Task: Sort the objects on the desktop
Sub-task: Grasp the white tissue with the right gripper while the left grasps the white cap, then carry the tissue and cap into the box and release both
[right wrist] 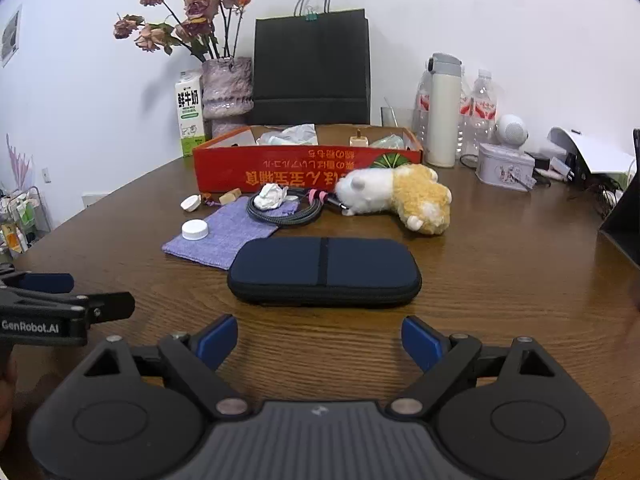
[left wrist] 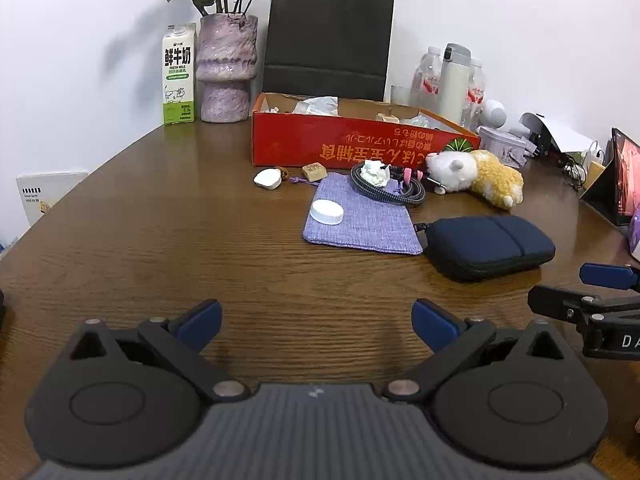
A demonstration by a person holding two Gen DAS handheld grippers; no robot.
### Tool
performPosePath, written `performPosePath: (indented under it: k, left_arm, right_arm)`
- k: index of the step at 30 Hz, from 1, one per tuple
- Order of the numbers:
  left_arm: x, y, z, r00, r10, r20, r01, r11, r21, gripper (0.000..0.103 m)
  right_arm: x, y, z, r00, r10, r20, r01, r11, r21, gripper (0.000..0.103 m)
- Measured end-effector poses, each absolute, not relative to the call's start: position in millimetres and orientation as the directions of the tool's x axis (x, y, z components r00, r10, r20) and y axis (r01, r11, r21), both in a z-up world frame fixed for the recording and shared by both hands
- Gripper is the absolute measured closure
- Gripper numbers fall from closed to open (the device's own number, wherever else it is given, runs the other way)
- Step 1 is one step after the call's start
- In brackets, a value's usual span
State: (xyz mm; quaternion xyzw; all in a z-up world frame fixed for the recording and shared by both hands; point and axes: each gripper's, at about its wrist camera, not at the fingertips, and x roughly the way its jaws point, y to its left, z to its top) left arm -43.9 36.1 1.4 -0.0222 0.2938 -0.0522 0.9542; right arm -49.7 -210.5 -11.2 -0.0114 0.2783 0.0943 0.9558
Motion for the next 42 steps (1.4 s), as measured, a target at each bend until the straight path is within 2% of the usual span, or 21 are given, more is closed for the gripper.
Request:
performPosePath:
  k: [4, 7, 11, 12, 14, 16, 18, 20, 22, 26, 27, 29, 31, 33, 38, 42]
  left_arm:
    - [-43, 36, 0, 0.814, -0.114, -0.569, 0.083, 0.993, -0.081, 0.0]
    - [-39, 38, 5, 0.826, -0.138, -0.546, 0.098, 0.99, -0.101, 0.0]
    - [-11, 37, 17, 0.835, -0.163, -0.525, 0.131, 0.986, -0.098, 0.001]
    - [-2, 37, 19, 0.837, -0.172, -0.52, 0.142, 0.985, -0.098, 0.005]
    - [20, 36, 22, 0.821, -0.212, -0.53, 0.185, 0.977, -0.105, 0.015]
    - [42, 34, 21, 0.804, -0.223, -0.551, 0.201, 0.974, -0.101, 0.036]
    - [65, 32, 18, 0.782, -0.225, -0.582, 0.207, 0.973, -0.098, 0.043]
    - [81, 29, 14, 0.767, -0.237, -0.597, 0.224, 0.97, -0.097, 0.05]
    - [93, 28, 9, 0.745, -0.24, -0.622, 0.22, 0.969, -0.111, 0.075]
    - [92, 34, 4, 0.749, -0.259, -0.61, 0.221, 0.965, -0.139, 0.074]
    - [90, 37, 4, 0.754, -0.266, -0.6, 0.217, 0.964, -0.154, 0.074]
    - [89, 46, 5, 0.764, -0.267, -0.587, 0.194, 0.963, -0.186, 0.074]
    - [87, 53, 8, 0.777, -0.263, -0.571, 0.171, 0.963, -0.21, 0.075]
    - [84, 59, 12, 0.789, -0.254, -0.559, 0.146, 0.962, -0.231, 0.075]
    - [55, 62, 26, 0.812, -0.205, -0.547, 0.104, 0.972, -0.211, 0.075]
    - [23, 58, 33, 0.808, -0.223, -0.545, 0.111, 0.966, -0.232, 0.075]
  right_arm:
    - [-45, -214, -12, 0.823, 0.179, -0.539, -0.177, 0.983, 0.056, 0.014]
    - [-42, -217, -11, 0.814, 0.184, -0.551, -0.174, 0.982, 0.071, 0.014]
    - [-31, -222, 3, 0.83, 0.21, -0.516, -0.185, 0.978, 0.1, 0.014]
    - [-25, -222, 8, 0.835, 0.22, -0.504, -0.198, 0.975, 0.098, 0.014]
    - [-11, -219, 14, 0.842, 0.228, -0.489, -0.218, 0.973, 0.077, 0.014]
    - [7, -217, 19, 0.841, 0.234, -0.487, -0.228, 0.971, 0.072, 0.017]
    - [29, -216, 23, 0.821, 0.269, -0.504, -0.251, 0.962, 0.105, 0.033]
    - [53, -211, 29, 0.788, 0.321, -0.525, -0.286, 0.947, 0.149, 0.044]
    - [79, -200, 33, 0.768, 0.364, -0.527, -0.329, 0.93, 0.163, 0.049]
    - [134, -171, 28, 0.734, 0.37, -0.57, -0.349, 0.925, 0.152, 0.05]
    - [150, -163, 23, 0.712, 0.38, -0.591, -0.36, 0.919, 0.158, 0.057]
    - [171, -154, 14, 0.687, 0.38, -0.619, -0.352, 0.92, 0.173, 0.062]
    - [191, -146, 3, 0.65, 0.378, -0.66, -0.345, 0.92, 0.187, 0.081]
    - [197, -145, -1, 0.634, 0.386, -0.67, -0.333, 0.918, 0.215, 0.089]
    - [160, -148, 26, 0.722, 0.354, -0.595, -0.35, 0.928, 0.128, 0.09]
    - [105, -164, 49, 0.786, 0.33, -0.522, -0.346, 0.936, 0.069, 0.09]
